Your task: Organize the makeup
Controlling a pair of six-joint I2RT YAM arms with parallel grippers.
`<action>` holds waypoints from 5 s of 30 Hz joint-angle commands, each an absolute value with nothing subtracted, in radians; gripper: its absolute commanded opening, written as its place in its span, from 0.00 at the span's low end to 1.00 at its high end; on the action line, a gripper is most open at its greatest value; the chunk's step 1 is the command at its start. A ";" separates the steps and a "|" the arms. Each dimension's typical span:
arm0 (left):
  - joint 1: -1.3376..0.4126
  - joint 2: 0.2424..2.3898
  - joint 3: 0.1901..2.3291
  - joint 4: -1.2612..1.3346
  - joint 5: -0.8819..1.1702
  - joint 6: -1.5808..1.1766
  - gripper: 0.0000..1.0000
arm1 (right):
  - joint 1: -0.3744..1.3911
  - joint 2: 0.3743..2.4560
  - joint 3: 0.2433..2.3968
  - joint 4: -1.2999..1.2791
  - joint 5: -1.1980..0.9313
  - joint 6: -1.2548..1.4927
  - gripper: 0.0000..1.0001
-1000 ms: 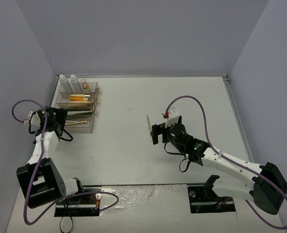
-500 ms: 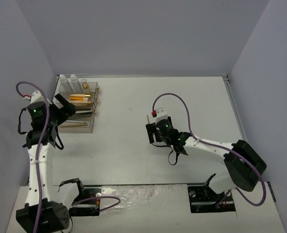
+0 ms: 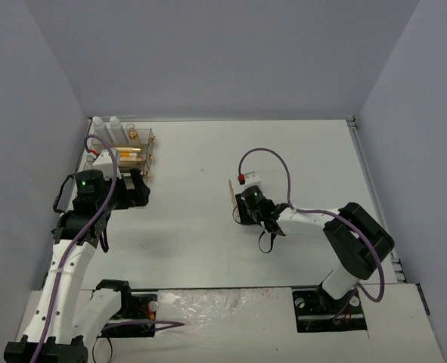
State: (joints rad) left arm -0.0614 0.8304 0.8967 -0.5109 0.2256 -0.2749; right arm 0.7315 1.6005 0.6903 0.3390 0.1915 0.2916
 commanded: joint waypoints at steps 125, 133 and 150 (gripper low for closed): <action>-0.642 1.123 0.955 -0.010 0.004 -0.931 0.50 | 0.959 1.213 0.654 0.745 -0.038 0.327 0.00; -0.641 1.094 0.907 0.042 -0.047 -0.999 0.05 | 0.959 1.217 0.642 0.759 -0.018 0.327 0.02; -0.563 1.055 0.863 -0.043 -0.197 -1.026 0.00 | 0.956 1.143 0.621 0.620 0.131 0.297 0.82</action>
